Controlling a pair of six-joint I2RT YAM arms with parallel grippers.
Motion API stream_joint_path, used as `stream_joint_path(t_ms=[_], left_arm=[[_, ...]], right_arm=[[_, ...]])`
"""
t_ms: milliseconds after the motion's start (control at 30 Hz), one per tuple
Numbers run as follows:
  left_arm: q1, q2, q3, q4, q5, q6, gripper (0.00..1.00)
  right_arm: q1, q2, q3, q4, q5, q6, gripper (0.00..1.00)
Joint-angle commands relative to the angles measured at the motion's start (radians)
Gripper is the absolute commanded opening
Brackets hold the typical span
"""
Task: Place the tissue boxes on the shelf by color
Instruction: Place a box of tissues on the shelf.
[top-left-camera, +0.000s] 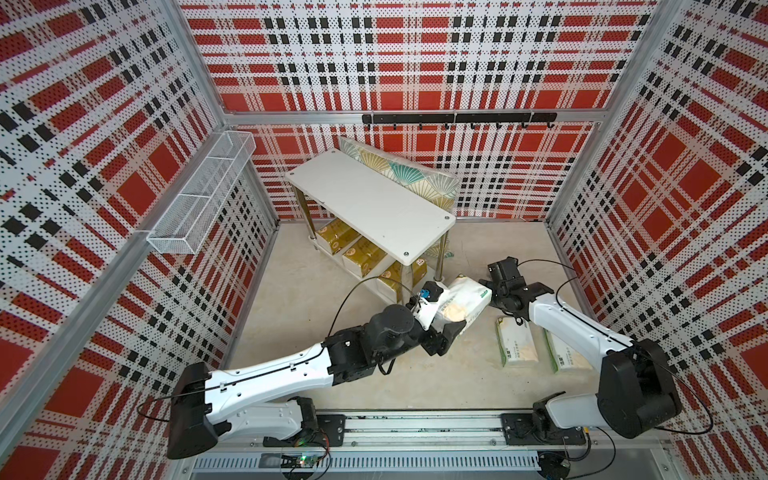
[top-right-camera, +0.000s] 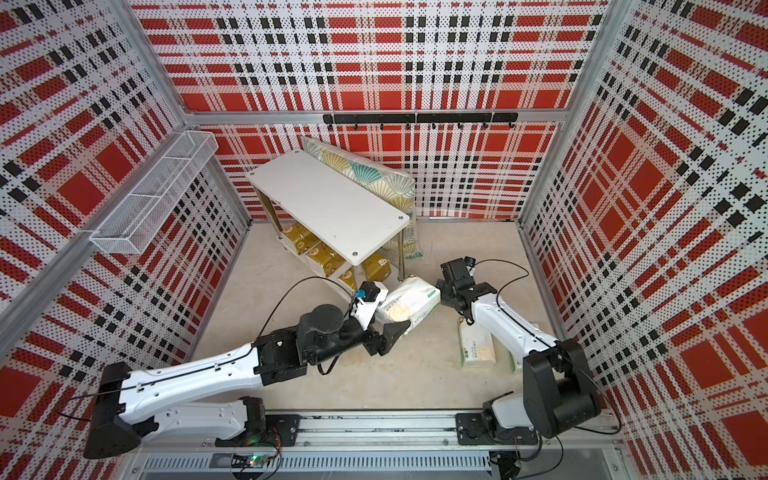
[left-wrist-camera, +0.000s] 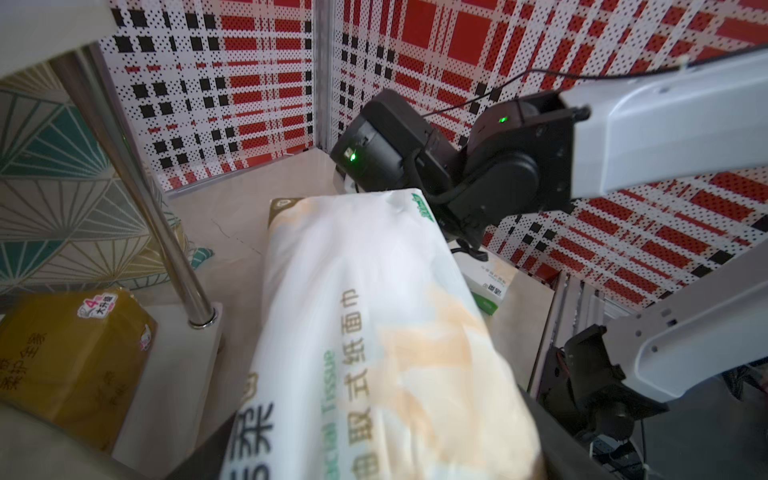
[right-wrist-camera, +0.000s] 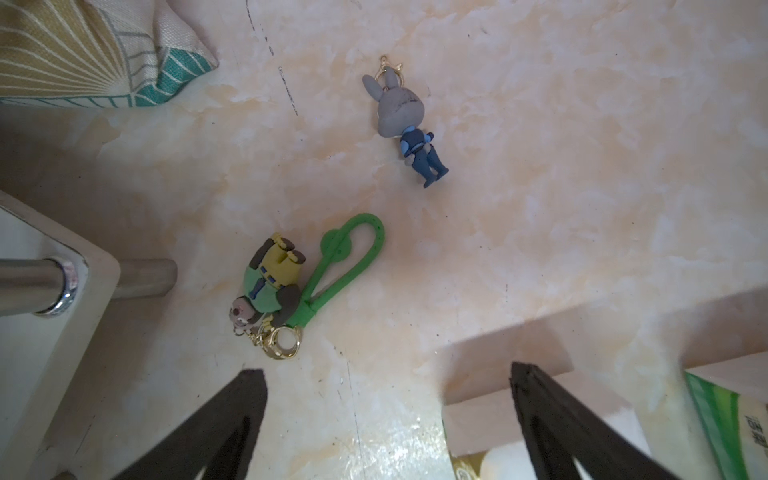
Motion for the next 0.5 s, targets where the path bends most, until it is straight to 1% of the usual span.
stream_joint_path(t_ms=[0,300,467], left_arm=[[0.015,-0.023,0.059,-0.021,0.049,0.037,0.78],[0.061,-0.013,0.200,-0.108,0.087,0.089,0.77],[0.129,0.002,0.295,-0.205,0.108,0.127,0.77]], right_arm=[[-0.007,0.018,-0.017,0.028,-0.017,-0.011,1.00],[-0.024,0.032,-0.015,0.040,-0.034,-0.023,1.00],[-0.030,0.034,-0.014,0.045,-0.044,-0.028,1.00]])
